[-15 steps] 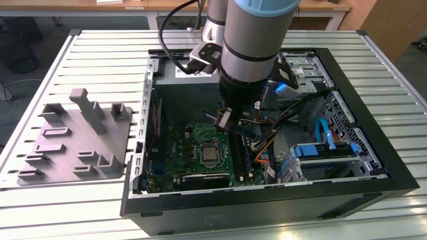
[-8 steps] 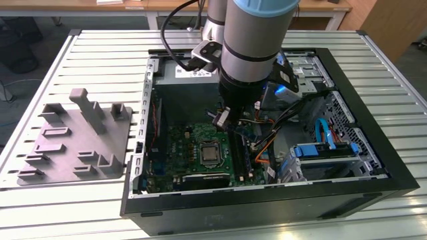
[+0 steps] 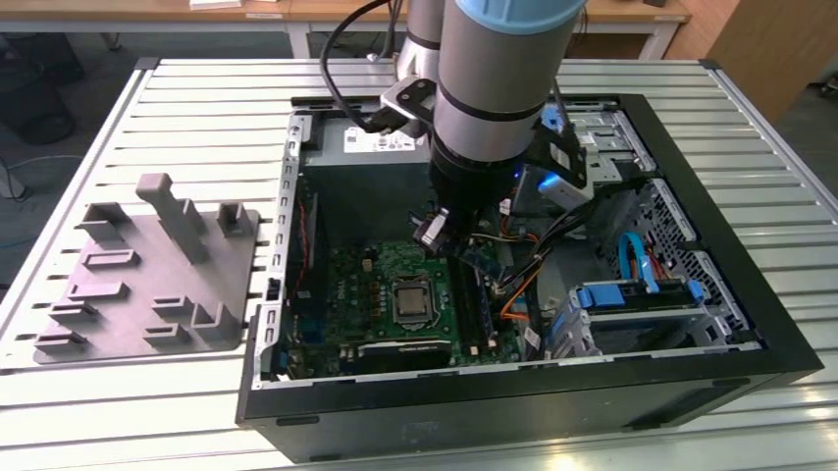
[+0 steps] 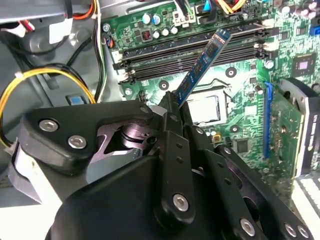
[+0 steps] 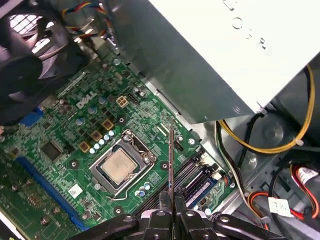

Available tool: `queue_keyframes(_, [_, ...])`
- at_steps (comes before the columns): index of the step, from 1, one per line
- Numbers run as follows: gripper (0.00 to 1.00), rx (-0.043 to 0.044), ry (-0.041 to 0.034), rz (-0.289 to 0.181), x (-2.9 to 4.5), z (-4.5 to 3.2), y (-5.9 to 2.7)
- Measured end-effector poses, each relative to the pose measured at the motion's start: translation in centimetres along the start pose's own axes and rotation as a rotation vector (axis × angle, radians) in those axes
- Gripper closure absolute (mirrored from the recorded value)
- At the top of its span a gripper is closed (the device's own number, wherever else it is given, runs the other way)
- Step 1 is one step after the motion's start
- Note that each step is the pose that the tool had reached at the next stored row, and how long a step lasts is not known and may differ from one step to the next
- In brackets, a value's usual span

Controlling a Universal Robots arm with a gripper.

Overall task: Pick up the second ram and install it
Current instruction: 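Insert the second ram into the second slot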

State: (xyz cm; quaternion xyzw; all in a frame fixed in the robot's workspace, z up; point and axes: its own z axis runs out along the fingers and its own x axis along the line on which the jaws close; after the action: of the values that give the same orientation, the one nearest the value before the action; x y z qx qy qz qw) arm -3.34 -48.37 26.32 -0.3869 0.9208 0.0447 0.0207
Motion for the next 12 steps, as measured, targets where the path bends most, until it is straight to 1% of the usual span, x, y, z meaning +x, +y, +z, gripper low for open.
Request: queue_keyframes(12, [0.86, 0.0106, -0.0096, 0.145, 0.00, 0.05, 0.00])
